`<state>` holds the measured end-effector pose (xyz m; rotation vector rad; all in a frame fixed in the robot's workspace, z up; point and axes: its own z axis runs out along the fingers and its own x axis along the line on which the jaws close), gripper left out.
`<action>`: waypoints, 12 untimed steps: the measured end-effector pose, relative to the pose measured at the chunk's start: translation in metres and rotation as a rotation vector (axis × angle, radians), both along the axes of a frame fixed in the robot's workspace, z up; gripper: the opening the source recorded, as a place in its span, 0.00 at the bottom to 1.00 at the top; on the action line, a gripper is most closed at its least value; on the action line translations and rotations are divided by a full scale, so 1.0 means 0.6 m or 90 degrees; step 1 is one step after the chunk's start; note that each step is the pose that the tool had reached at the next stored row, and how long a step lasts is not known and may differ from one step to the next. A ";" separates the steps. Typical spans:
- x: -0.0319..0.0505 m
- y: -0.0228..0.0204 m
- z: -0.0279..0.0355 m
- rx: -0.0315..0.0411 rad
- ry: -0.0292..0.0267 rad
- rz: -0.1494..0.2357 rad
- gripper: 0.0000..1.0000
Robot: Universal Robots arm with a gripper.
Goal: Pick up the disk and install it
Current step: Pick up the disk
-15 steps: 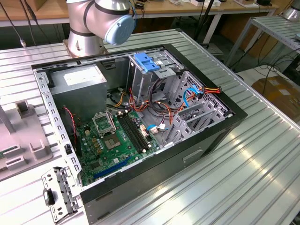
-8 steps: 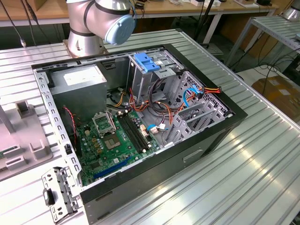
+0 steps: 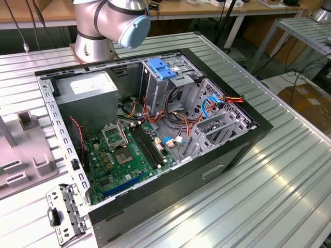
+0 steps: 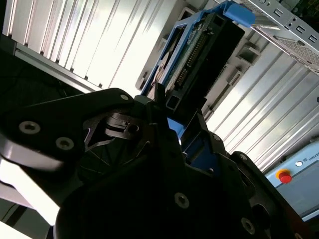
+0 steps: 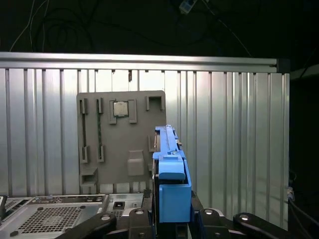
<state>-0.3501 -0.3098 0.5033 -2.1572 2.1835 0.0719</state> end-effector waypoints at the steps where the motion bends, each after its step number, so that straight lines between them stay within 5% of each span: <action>1: 0.001 -0.0004 0.000 0.0000 0.0000 0.000 0.37; 12: 0.016 -0.0039 0.000 0.0000 0.0000 0.000 0.37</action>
